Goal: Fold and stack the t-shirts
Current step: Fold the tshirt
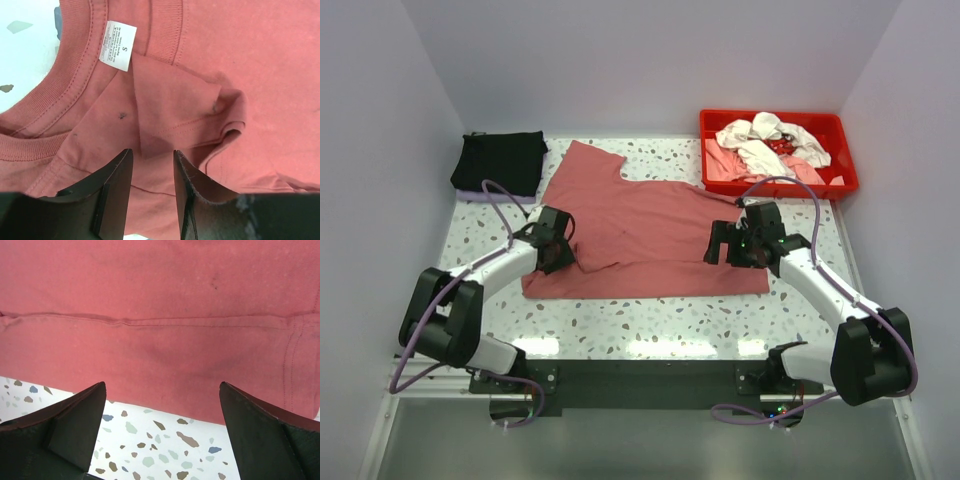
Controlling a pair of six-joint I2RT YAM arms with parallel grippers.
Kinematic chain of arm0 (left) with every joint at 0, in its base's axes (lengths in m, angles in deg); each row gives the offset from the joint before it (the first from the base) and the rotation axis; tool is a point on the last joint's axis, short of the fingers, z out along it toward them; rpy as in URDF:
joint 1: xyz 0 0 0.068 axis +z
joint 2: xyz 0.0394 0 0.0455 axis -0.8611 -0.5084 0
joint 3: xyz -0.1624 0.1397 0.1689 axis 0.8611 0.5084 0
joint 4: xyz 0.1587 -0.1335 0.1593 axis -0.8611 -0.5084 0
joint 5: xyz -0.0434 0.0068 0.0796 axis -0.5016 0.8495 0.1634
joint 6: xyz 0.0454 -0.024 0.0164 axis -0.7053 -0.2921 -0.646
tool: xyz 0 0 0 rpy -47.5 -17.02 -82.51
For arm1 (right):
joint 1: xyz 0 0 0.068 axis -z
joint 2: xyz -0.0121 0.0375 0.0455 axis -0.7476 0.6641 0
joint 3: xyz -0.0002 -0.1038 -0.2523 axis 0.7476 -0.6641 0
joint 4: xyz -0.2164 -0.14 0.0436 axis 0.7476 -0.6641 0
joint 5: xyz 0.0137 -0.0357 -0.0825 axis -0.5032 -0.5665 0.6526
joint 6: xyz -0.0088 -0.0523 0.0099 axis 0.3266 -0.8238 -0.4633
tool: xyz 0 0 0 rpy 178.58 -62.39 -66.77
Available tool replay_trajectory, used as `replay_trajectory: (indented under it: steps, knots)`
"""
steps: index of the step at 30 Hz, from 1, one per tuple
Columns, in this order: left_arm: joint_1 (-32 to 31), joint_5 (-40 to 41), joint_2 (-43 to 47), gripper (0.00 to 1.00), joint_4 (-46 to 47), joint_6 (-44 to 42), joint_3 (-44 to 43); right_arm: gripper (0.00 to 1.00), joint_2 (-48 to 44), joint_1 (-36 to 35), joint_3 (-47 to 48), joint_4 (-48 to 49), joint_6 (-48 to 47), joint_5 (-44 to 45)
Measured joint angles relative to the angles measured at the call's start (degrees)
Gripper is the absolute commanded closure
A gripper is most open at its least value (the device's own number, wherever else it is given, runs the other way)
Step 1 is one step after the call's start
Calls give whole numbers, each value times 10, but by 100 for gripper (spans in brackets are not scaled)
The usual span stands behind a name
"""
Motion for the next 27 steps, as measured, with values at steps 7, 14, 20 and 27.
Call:
replay_trajectory:
  steps: [7, 14, 20, 27]
  knots:
    - [5, 0, -26, 70, 3, -3, 0, 1, 0, 0, 0, -10, -3, 16]
    - [5, 2, -29, 83, 9, -4, -1, 1, -5, 0, 0, -14, -5, 25]
    - [12, 16, -32, 100, 12, -10, -18, 1, -7, 0, 0, -15, -5, 27]
    - [24, 17, -37, 100, 31, -23, -39, 1, -9, 0, 0, -17, -13, 21]
